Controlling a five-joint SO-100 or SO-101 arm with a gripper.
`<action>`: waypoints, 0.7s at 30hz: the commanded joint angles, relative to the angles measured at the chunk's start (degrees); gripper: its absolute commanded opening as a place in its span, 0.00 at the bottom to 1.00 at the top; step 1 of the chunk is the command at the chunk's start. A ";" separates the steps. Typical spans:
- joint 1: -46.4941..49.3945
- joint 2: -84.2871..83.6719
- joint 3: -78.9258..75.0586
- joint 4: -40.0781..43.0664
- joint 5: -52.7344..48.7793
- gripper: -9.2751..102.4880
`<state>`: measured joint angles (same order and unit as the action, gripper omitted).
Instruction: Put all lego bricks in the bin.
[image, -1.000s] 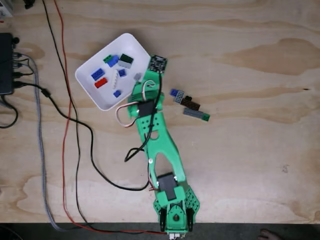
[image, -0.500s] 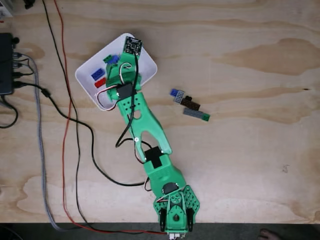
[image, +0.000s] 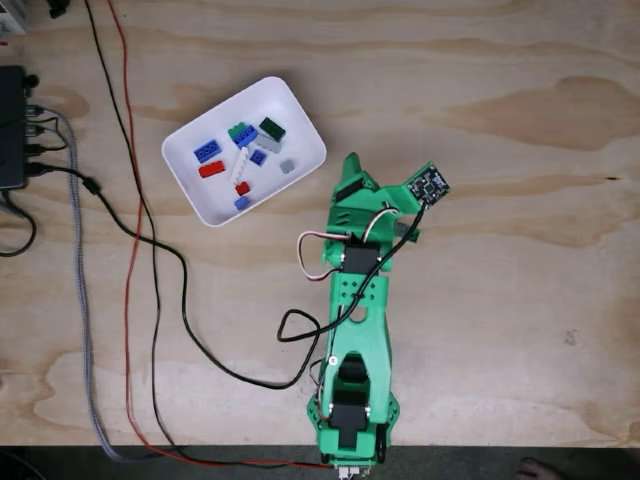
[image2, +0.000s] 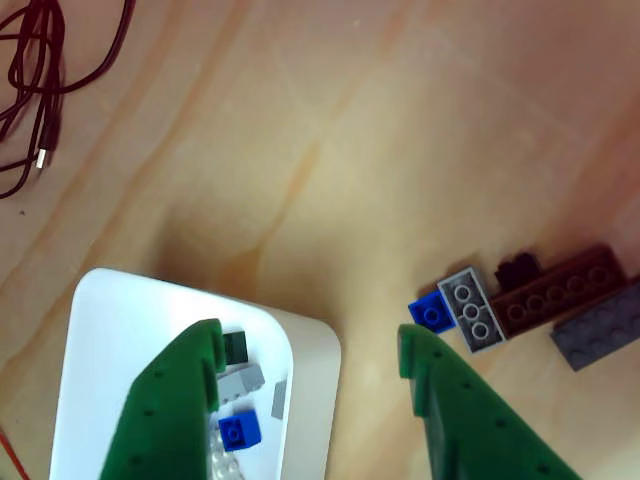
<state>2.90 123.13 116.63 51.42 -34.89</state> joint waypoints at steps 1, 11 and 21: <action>0.18 3.52 0.26 2.90 3.08 0.22; 0.09 -29.36 -10.28 4.04 22.24 0.19; -2.02 -40.17 -20.13 4.04 39.20 0.21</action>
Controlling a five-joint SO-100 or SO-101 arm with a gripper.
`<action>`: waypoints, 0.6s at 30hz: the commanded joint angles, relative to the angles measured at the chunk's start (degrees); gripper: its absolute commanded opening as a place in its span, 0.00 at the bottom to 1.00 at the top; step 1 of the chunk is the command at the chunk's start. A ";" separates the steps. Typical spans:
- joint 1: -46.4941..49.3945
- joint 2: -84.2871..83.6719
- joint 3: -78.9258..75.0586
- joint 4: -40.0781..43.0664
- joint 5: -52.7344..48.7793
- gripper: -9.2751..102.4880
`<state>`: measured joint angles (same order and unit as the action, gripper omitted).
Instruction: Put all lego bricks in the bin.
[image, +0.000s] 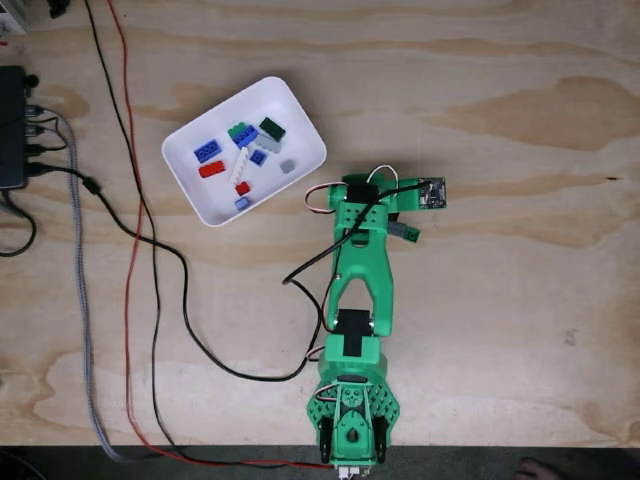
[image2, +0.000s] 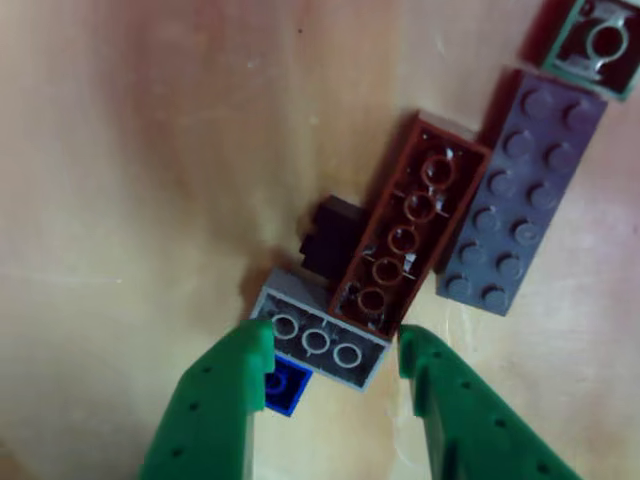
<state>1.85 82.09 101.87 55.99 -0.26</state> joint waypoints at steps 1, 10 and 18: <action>-1.32 0.88 -5.45 -0.62 5.36 0.21; -4.83 -1.32 -10.20 0.26 12.22 0.21; -5.80 -5.71 -11.07 -1.49 13.89 0.21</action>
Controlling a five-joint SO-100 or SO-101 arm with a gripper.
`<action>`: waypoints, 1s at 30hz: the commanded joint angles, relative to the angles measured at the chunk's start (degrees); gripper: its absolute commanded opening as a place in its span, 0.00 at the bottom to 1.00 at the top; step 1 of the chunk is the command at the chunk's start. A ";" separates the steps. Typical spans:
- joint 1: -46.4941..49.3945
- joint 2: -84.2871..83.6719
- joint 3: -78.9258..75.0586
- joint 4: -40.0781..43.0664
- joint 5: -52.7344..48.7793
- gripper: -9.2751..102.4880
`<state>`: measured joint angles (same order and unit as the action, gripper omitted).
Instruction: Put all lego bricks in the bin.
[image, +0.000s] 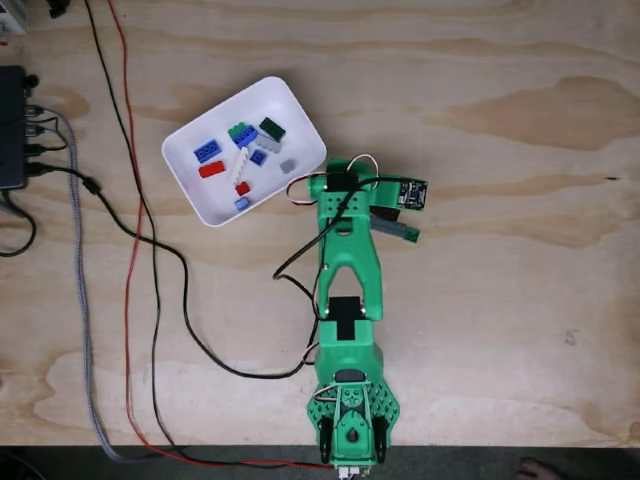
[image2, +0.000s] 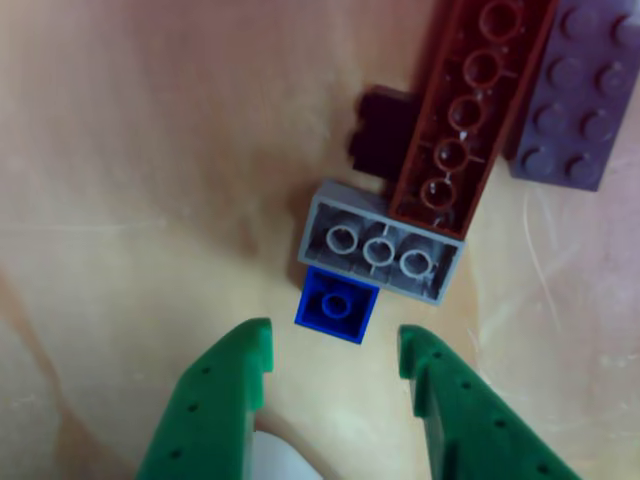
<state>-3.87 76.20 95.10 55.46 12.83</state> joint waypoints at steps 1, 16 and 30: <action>-0.09 -0.26 -4.31 -1.23 0.53 0.21; 0.09 1.05 -1.76 -3.96 -4.75 0.08; -29.18 19.95 -30.06 11.78 -57.04 0.08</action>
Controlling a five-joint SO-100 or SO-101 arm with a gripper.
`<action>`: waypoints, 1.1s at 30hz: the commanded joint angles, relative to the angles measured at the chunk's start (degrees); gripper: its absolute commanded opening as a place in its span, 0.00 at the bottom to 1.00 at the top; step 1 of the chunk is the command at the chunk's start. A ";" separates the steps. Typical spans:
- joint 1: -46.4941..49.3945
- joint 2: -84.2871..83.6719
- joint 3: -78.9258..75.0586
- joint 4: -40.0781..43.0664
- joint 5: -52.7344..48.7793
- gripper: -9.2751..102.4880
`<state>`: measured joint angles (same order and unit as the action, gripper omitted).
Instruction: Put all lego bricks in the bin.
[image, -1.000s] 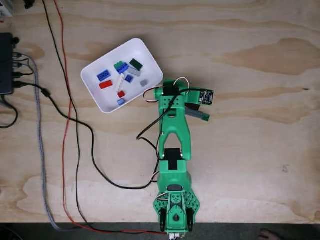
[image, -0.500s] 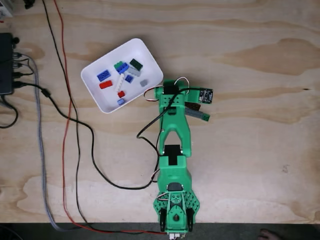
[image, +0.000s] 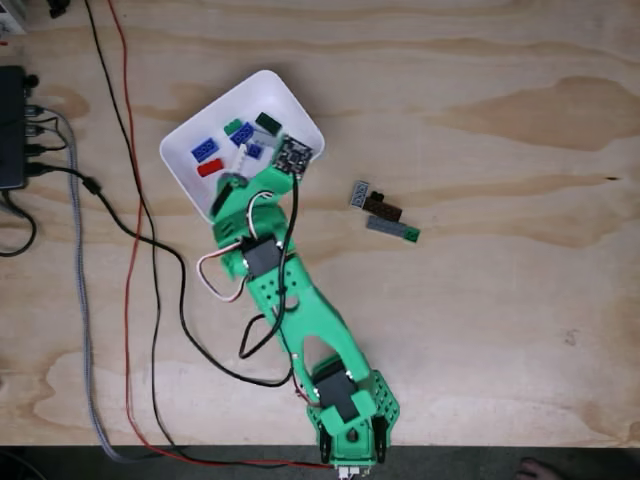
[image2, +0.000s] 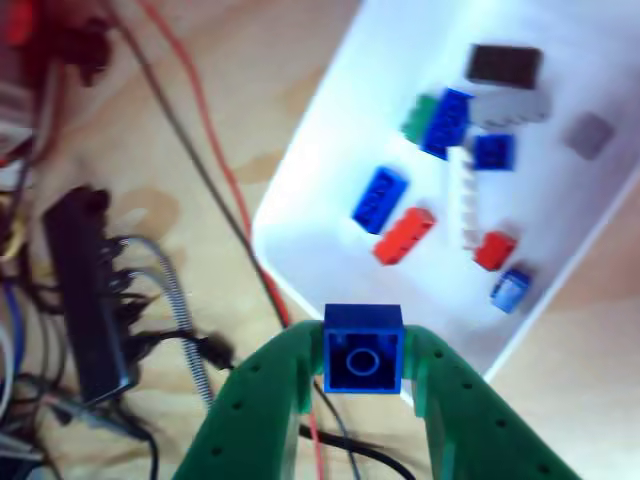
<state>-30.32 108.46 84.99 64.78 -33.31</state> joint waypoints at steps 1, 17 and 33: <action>-2.37 -16.26 -21.53 1.67 -11.43 0.08; 8.88 -9.40 -2.81 -14.68 -2.64 0.32; 23.82 -6.33 38.67 -8.61 -28.39 0.27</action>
<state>-10.02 111.62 124.01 61.88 -56.95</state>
